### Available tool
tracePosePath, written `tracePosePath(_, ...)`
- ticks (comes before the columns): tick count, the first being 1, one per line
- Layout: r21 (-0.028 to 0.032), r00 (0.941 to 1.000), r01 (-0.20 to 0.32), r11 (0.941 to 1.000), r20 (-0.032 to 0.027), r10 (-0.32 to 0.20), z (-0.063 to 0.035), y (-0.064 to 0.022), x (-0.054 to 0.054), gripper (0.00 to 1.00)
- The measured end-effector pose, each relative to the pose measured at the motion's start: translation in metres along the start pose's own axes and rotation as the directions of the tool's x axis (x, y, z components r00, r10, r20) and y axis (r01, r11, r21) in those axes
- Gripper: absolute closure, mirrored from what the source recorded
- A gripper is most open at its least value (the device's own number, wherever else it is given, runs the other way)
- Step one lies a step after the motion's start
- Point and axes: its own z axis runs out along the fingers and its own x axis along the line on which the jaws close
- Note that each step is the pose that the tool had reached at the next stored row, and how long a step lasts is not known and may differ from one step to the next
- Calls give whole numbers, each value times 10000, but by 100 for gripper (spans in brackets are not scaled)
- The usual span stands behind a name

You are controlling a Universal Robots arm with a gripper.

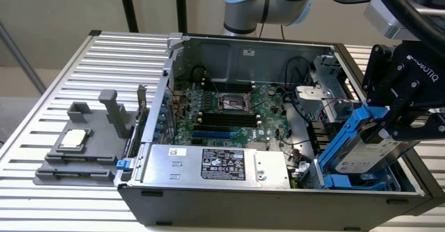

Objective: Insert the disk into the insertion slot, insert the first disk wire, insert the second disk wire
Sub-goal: 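Insert the disk into the insertion slot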

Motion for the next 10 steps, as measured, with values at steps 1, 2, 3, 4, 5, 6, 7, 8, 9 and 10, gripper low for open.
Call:
tracePosePath(1, -1, 10000, 3, 10000, 1, -3, 2, 0, 0, 68)
tracePosePath(2, 0, 10000, 5, 10000, 3, -5, 3, 0, 0, 68)
tracePosePath(3, 0, 10000, 9, 10000, 14, -9, 7, 0, -1, 66)
tracePosePath(4, 0, 10000, 10, 10000, 9, -10, 6, 0, 0, 66)
tracePosePath(5, 0, 10000, 12, 10000, 9, -12, 6, 0, 0, 66)
tracePosePath(6, -1, 10000, 14, 10000, 10, -14, 7, 0, 0, 60)
tracePosePath(7, -1, 10000, 17, 10000, 11, -17, 8, 0, 0, 60)
tracePosePath(8, -1, 10000, 18, 10000, 13, -18, 8, 0, 0, 60)
tracePosePath(9, -1, 10000, 21, 10000, 14, -21, 8, 0, 0, 60)
tracePosePath(10, -1, 10000, 25, 10000, 17, -25, 10, -4, 0, 60)
